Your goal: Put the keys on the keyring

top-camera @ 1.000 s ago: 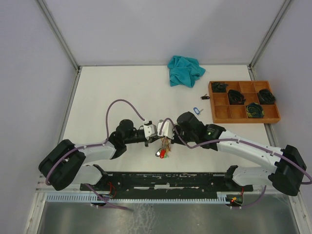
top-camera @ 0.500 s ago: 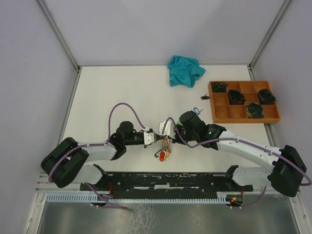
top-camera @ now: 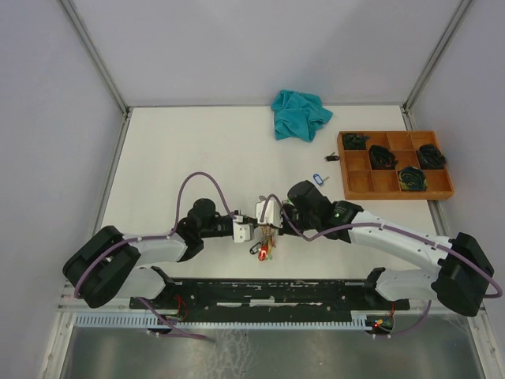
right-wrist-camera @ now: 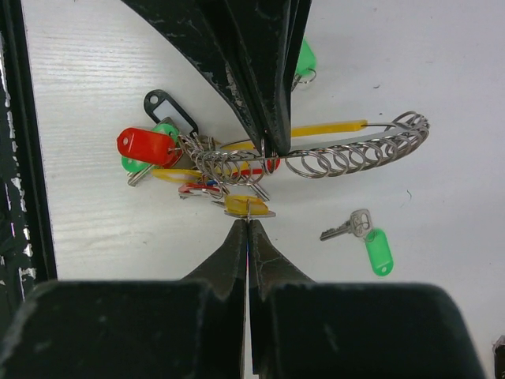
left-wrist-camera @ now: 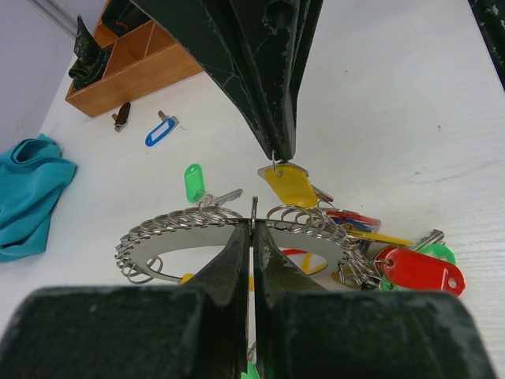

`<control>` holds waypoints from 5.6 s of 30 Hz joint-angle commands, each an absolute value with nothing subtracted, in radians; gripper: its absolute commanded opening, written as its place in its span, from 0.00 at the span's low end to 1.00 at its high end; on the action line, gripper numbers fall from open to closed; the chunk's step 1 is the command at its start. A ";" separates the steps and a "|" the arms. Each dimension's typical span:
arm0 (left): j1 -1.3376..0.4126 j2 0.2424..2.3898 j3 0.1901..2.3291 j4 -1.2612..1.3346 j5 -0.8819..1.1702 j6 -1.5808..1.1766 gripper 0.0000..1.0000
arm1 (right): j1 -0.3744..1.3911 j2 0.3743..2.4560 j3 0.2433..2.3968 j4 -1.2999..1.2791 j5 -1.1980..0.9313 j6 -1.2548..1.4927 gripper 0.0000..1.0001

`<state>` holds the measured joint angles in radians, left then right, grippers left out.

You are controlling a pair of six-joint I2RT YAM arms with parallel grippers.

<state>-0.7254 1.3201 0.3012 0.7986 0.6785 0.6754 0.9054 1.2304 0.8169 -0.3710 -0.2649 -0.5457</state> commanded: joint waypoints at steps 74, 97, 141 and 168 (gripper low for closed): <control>-0.735 1.305 0.330 0.856 0.744 0.666 0.03 | 1.016 1.223 0.856 -0.328 -0.127 -0.610 0.01; -0.735 1.310 0.332 0.848 0.741 0.662 0.03 | 1.022 1.201 0.845 -0.337 -0.107 -0.607 0.01; -0.741 1.312 0.354 0.812 0.740 0.635 0.03 | 1.043 1.185 0.836 -0.354 -0.066 -0.610 0.01; -0.739 1.310 0.353 0.841 0.765 0.599 0.03 | 1.068 1.243 0.856 -0.366 -0.070 -0.617 0.01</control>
<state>-0.7338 1.3285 0.3153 0.7422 0.7509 0.6590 1.0473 1.2110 0.8284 -0.3733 -0.0528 -0.6003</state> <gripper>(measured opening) 0.046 0.010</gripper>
